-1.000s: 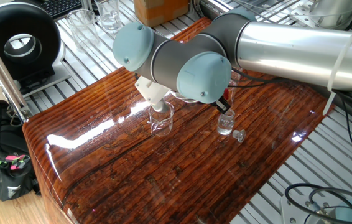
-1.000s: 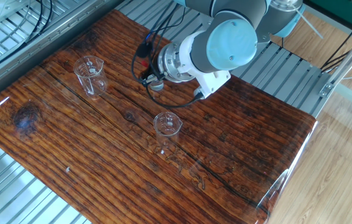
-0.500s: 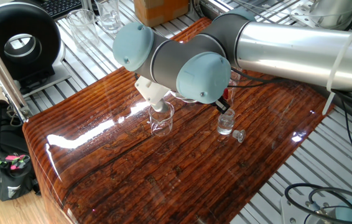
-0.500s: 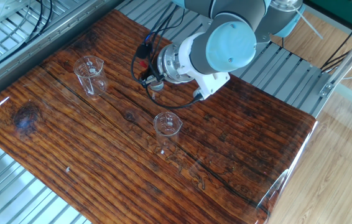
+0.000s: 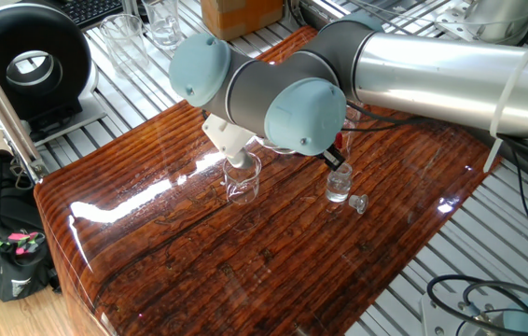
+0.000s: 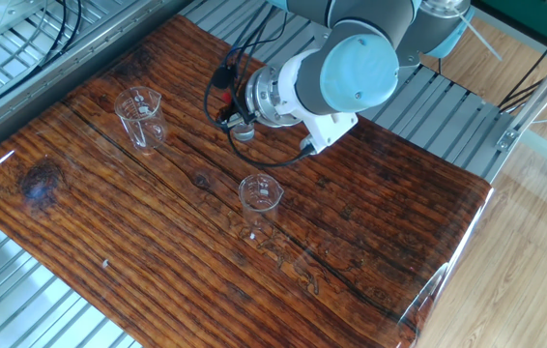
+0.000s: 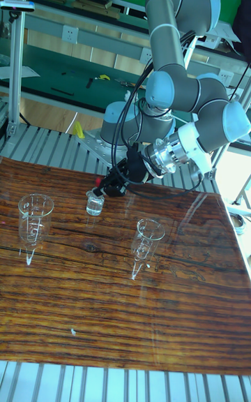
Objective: Transfer liquid using a dropper
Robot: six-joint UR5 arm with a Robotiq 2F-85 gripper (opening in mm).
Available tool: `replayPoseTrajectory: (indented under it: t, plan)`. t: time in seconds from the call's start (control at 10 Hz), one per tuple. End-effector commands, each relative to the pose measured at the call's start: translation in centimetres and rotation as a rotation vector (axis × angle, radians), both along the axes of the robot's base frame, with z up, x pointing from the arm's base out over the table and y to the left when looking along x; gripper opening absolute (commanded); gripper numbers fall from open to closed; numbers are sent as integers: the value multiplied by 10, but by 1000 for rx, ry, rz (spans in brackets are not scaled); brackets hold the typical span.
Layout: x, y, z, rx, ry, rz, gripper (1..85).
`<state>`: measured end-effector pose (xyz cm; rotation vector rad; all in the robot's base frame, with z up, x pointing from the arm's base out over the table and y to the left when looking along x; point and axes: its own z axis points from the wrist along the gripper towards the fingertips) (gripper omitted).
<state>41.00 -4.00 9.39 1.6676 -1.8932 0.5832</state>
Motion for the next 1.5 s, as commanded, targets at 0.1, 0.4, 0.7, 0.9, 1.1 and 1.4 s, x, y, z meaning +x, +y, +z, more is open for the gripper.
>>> replayPoseTrajectory:
  t: [0.1, 0.4, 0.7, 0.9, 1.1, 1.4]
  plan:
    - [-6, 3, -3, 12, 3, -26, 257]
    - [-7, 4, -5, 19, 3, -26, 247]
    - [-7, 4, -6, 17, -1, -28, 203]
    - [-7, 3, -4, 9, -6, -32, 147]
    - [-8, 2, -4, 6, -6, -34, 140]
    - [-8, 5, -2, 17, -13, -42, 90]
